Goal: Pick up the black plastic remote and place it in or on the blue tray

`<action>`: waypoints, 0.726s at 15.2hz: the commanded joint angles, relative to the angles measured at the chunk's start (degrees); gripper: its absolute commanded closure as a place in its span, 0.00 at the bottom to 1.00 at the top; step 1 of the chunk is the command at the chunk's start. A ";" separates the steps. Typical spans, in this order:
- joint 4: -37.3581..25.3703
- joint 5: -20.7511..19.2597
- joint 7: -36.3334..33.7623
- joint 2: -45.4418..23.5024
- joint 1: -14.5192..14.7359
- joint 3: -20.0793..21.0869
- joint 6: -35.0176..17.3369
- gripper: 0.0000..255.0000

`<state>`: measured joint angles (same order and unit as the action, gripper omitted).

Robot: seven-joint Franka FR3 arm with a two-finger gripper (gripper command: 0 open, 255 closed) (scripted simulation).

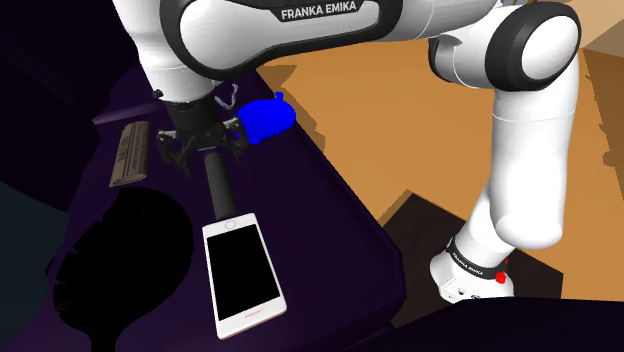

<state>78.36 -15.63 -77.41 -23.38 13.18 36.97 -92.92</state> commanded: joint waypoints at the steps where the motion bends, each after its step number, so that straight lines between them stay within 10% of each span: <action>1: 2.48 0.13 -0.17 0.35 -0.47 0.00 -2.15 0.00; 9: 2.47 0.13 -0.17 0.35 -0.47 0.00 -2.14 0.00; 10: 2.47 0.13 -0.17 0.35 -0.47 0.00 -2.14 1.00; 11: 2.47 0.13 -0.17 0.35 -0.47 0.00 -2.14 1.00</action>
<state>80.74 -15.48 -77.57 -22.96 12.74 37.01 -95.23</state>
